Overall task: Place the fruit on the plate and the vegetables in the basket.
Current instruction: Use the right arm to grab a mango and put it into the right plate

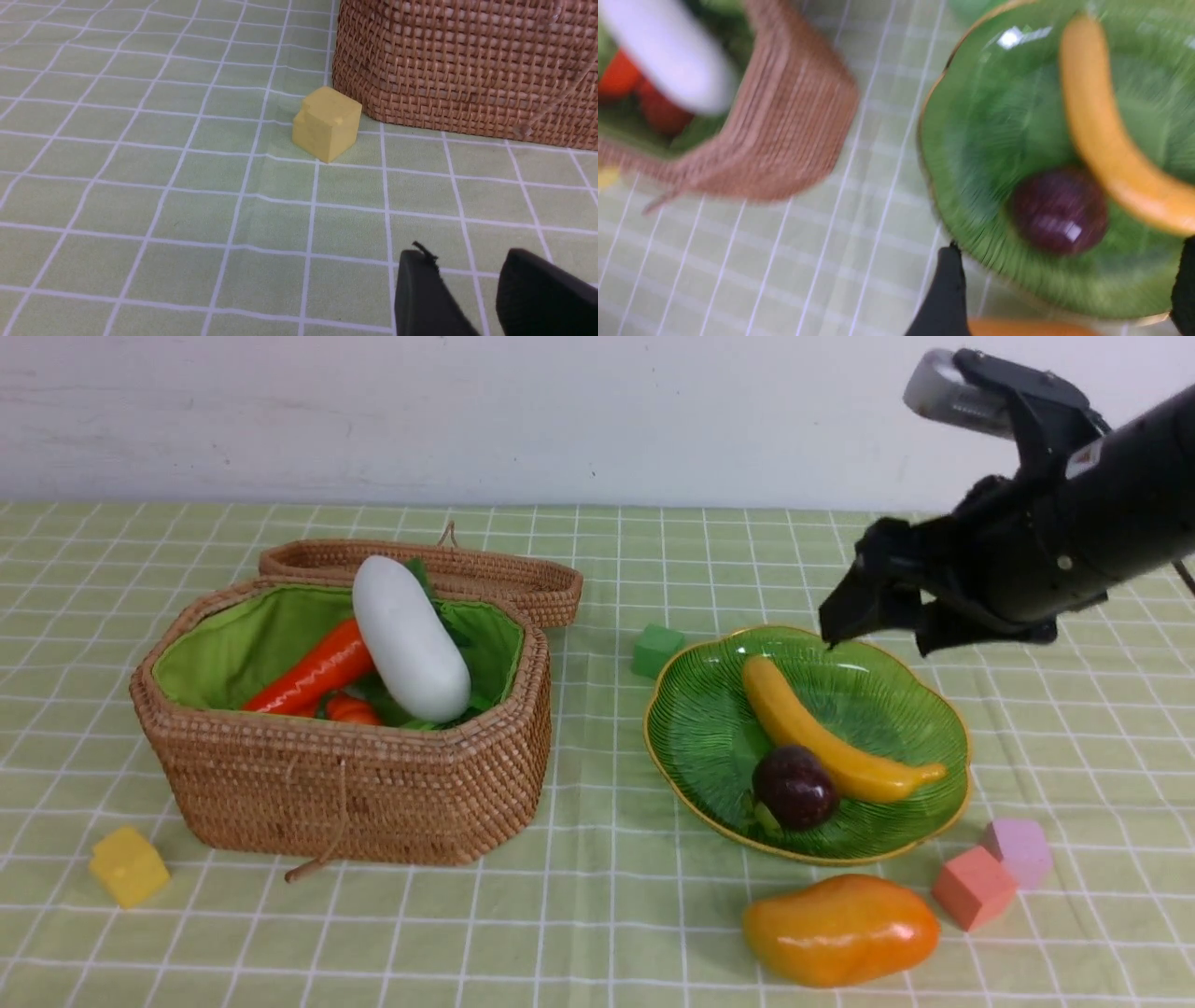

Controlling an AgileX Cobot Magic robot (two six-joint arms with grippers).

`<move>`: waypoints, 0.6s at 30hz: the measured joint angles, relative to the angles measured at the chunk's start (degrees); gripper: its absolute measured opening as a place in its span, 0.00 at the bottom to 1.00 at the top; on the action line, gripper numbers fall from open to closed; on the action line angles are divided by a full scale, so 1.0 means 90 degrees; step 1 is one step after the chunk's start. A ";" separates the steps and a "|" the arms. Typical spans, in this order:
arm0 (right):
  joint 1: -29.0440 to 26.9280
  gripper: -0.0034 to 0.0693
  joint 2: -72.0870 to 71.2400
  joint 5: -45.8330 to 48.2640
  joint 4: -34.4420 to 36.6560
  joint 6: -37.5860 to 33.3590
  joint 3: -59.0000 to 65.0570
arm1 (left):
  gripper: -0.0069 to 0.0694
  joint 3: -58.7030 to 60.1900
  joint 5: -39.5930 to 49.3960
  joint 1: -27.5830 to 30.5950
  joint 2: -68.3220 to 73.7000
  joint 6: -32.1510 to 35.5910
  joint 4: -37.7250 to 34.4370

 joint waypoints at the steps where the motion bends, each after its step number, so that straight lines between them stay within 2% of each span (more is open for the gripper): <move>1: 0.0028 0.86 -0.0035 0.0000 0.0001 -0.0016 0.0000 | 0.40 0.0000 0.0000 0.0000 0.0000 0.0000 0.0000; 3: 0.0360 0.86 -0.0256 0.0022 -0.0012 -0.0315 0.0665 | 0.40 0.0000 0.0000 0.0000 0.0000 0.0000 0.0000; 6: 0.0665 0.86 -0.0245 0.0129 -0.0313 -0.1239 0.1086 | 0.40 0.0000 0.0000 0.0000 0.0000 0.0000 0.0000; 9: 0.1141 0.86 -0.0114 0.0369 -0.1168 -0.3475 0.1498 | 0.40 0.0000 0.0000 0.0000 0.0000 0.0000 0.0000; 11: 0.1284 0.86 -0.0072 0.0415 -0.1420 -0.4416 0.1569 | 0.40 0.0000 0.0000 0.0000 0.0000 0.0000 0.0000; 13: 0.1489 0.86 0.0063 0.0370 -0.1690 -0.6171 0.1650 | 0.40 0.0000 0.0000 0.0000 0.0000 0.0000 0.0000; 14: 0.1545 0.86 0.0137 0.0306 -0.1725 -0.6776 0.1670 | 0.40 0.0000 0.0000 0.0000 0.0000 0.0000 0.0000; 15: 0.1577 0.86 0.0229 0.0221 -0.1726 -0.7270 0.1676 | 0.40 0.0000 0.0000 0.0000 0.0000 0.0000 0.0000; 18: 0.1594 0.86 0.0531 -0.0103 -0.1731 -0.8047 0.1676 | 0.40 0.0000 0.0000 0.0000 0.0000 0.0000 0.0000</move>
